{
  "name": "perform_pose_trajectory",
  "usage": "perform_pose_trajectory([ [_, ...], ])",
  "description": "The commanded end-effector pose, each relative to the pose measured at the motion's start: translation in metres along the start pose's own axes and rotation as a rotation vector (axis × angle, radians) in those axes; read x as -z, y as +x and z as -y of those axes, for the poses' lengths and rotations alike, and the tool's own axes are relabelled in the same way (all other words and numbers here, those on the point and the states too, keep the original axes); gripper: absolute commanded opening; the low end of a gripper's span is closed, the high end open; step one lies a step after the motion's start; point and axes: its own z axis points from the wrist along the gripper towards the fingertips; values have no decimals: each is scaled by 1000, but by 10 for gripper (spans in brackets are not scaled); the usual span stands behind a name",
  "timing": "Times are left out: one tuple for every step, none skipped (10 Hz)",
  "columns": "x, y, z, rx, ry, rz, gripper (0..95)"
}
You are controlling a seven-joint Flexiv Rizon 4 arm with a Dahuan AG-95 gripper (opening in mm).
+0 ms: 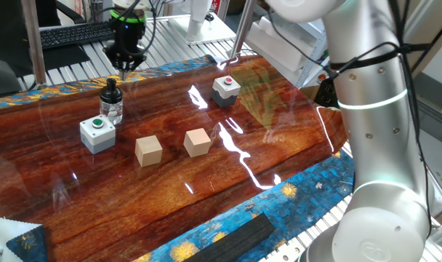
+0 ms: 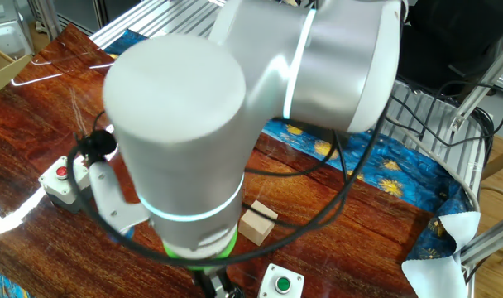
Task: Unscrew the lid from the jar
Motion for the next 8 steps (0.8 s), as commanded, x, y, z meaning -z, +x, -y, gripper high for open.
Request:
perform_pose_trajectory([
  [0,-2,-4,-43,-6,-7,0],
  [-1,-4,-5,-50,-8,-9,0],
  [0,-4,-5,-53,-1,-19,0],
  [0,-5,-5,-64,0,-22,0],
  [0,-5,-5,-90,1,-20,0],
  [2,-5,-6,-132,-1,-24,0],
  [2,-6,-7,-153,1,-28,190],
  [3,-6,-7,-169,2,-31,190],
])
